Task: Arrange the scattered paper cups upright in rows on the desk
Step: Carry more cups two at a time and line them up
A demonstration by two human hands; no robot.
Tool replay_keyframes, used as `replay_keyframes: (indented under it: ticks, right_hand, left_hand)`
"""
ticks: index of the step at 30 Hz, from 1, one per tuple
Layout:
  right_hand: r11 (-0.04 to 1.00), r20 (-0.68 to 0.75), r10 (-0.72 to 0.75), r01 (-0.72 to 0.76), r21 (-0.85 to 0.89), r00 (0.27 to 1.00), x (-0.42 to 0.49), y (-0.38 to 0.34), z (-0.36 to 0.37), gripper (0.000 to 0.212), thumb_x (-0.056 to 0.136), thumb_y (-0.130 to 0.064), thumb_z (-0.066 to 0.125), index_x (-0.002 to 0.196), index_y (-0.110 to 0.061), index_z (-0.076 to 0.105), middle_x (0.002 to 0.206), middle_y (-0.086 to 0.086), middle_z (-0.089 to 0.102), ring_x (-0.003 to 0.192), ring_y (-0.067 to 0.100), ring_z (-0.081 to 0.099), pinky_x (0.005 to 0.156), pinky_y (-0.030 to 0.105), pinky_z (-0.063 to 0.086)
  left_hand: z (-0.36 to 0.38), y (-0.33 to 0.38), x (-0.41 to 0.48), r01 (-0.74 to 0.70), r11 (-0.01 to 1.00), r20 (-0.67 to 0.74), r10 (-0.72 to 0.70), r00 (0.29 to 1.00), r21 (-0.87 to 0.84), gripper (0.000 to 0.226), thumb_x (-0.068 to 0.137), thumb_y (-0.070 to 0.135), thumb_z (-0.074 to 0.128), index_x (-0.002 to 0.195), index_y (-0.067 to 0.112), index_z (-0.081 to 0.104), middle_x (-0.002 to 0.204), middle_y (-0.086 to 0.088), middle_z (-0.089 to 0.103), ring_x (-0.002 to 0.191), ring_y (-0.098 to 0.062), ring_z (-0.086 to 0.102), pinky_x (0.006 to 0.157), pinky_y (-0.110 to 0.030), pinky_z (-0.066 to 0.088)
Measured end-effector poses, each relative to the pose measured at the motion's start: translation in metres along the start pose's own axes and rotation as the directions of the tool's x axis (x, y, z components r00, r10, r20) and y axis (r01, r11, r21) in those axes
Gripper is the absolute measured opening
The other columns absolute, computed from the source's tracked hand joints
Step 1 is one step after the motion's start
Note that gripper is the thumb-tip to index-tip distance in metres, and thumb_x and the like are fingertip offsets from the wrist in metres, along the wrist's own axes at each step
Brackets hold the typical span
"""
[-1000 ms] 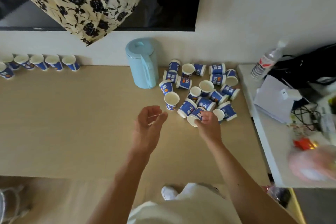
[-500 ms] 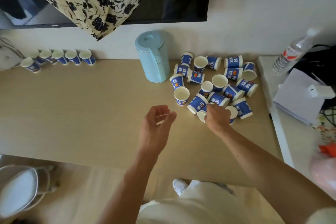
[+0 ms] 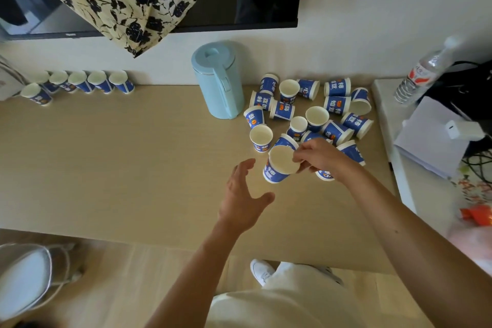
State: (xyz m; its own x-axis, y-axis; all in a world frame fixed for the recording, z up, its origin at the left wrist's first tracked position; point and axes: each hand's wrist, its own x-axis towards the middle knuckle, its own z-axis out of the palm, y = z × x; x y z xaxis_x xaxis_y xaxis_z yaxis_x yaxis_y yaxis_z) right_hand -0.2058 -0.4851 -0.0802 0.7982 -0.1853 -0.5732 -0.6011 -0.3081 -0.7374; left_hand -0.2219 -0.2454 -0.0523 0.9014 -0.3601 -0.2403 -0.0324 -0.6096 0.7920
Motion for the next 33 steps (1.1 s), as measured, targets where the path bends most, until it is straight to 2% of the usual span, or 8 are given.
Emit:
replay_keyframes:
  ticks: [4, 10, 14, 16, 18, 22, 30, 33]
  right_hand:
    - [0.999, 0.119, -0.039, 0.037, 0.019, 0.992, -0.021, -0.018, -0.001, 0.010, 0.090, -0.020, 0.067, 0.091, -0.012, 0.073, 0.076, -0.008, 0.078, 0.076, 0.007, 0.077, 0.071, 0.030, 0.047]
    - [0.998, 0.188, -0.059, 0.051, 0.047, 0.980, -0.032, -0.024, -0.011, 0.019, 0.088, -0.039, 0.071, 0.089, -0.020, 0.072, 0.087, -0.005, 0.080, 0.081, 0.009, 0.077, 0.074, 0.034, 0.045]
    - [0.983, -0.297, -0.060, 0.006, -0.182, 0.953, -0.010, -0.002, -0.038, 0.030, 0.082, -0.040, 0.078, 0.091, -0.014, 0.066, 0.091, 0.006, 0.075, 0.085, 0.023, 0.072, 0.079, 0.041, 0.052]
    - [0.885, -0.374, -0.090, -0.099, -0.456, 0.923, -0.001, 0.014, -0.041, 0.038, 0.083, -0.037, 0.076, 0.108, -0.012, 0.061, 0.108, 0.010, 0.068, 0.100, 0.029, 0.065, 0.087, 0.043, 0.053]
    - [0.703, -0.322, -0.096, -0.164, -0.692, 0.942, 0.007, 0.029, -0.034, 0.049, 0.086, -0.036, 0.074, 0.123, -0.010, 0.054, 0.125, 0.013, 0.060, 0.115, 0.034, 0.059, 0.095, 0.044, 0.051]
    - [0.449, -0.317, -0.095, -0.243, -0.860, 0.944, 0.022, 0.051, -0.012, 0.042, 0.093, -0.025, 0.063, 0.131, -0.010, 0.053, 0.131, 0.013, 0.056, 0.122, 0.034, 0.058, 0.100, 0.042, 0.047]
    - [0.327, -0.305, -0.018, -0.283, -0.902, 0.952, 0.033, 0.077, 0.014, 0.048, 0.082, -0.030, 0.076, 0.123, -0.016, 0.056, 0.115, 0.002, 0.064, 0.111, 0.022, 0.065, 0.092, 0.038, 0.052]
    - [0.366, -0.293, -0.024, -0.264, -0.892, 0.956, 0.034, 0.079, 0.019, 0.052, 0.075, -0.038, 0.078, 0.118, -0.018, 0.055, 0.110, -0.001, 0.058, 0.110, 0.022, 0.061, 0.093, 0.039, 0.050]
  left_hand:
    - [0.008, 0.007, 0.006, -0.091, 0.996, -0.005, 0.091, 0.996, 0.025, 0.091, 0.070, 0.018, 0.091, 0.147, 0.016, 0.041, 0.142, 0.005, 0.052, 0.129, -0.009, 0.048, 0.102, -0.020, 0.038]
    - [0.012, 0.012, 0.011, -0.125, 0.989, -0.090, 0.118, 0.989, -0.076, 0.059, 0.067, 0.015, 0.092, 0.118, 0.017, 0.062, 0.099, 0.013, 0.068, 0.086, 0.013, 0.060, 0.071, -0.004, 0.043]
    - [0.009, 0.010, 0.012, -0.087, 0.992, -0.118, 0.076, 0.990, -0.090, 0.055, 0.067, 0.020, 0.092, 0.114, 0.017, 0.063, 0.094, 0.017, 0.066, 0.084, 0.016, 0.057, 0.067, -0.003, 0.042]
    - [0.009, 0.008, 0.011, -0.070, 0.991, -0.121, 0.056, 0.991, -0.117, 0.057, 0.068, 0.021, 0.092, 0.117, 0.018, 0.063, 0.099, 0.013, 0.069, 0.086, 0.012, 0.059, 0.069, -0.005, 0.044]
    - [0.009, 0.006, 0.010, -0.051, 0.989, -0.123, 0.034, 0.992, -0.139, 0.058, 0.068, 0.022, 0.092, 0.119, 0.019, 0.063, 0.103, 0.011, 0.070, 0.090, 0.005, 0.062, 0.073, -0.012, 0.049]
    - [0.009, 0.000, 0.006, -0.032, 0.988, -0.128, 0.012, 0.992, -0.153, 0.058, 0.068, 0.022, 0.092, 0.118, 0.021, 0.063, 0.103, 0.012, 0.071, 0.090, -0.001, 0.065, 0.074, -0.020, 0.053]
    - [0.000, -0.013, 0.006, 0.014, 0.983, -0.156, -0.043, 0.987, -0.184, 0.059, 0.068, 0.022, 0.092, 0.119, 0.019, 0.063, 0.105, 0.008, 0.072, 0.094, -0.009, 0.068, 0.079, -0.032, 0.058]
    - [-0.004, -0.016, 0.007, 0.023, 0.980, -0.165, -0.056, 0.985, -0.197, 0.059, 0.068, 0.022, 0.092, 0.119, 0.019, 0.063, 0.106, 0.008, 0.072, 0.095, -0.010, 0.069, 0.081, -0.034, 0.058]
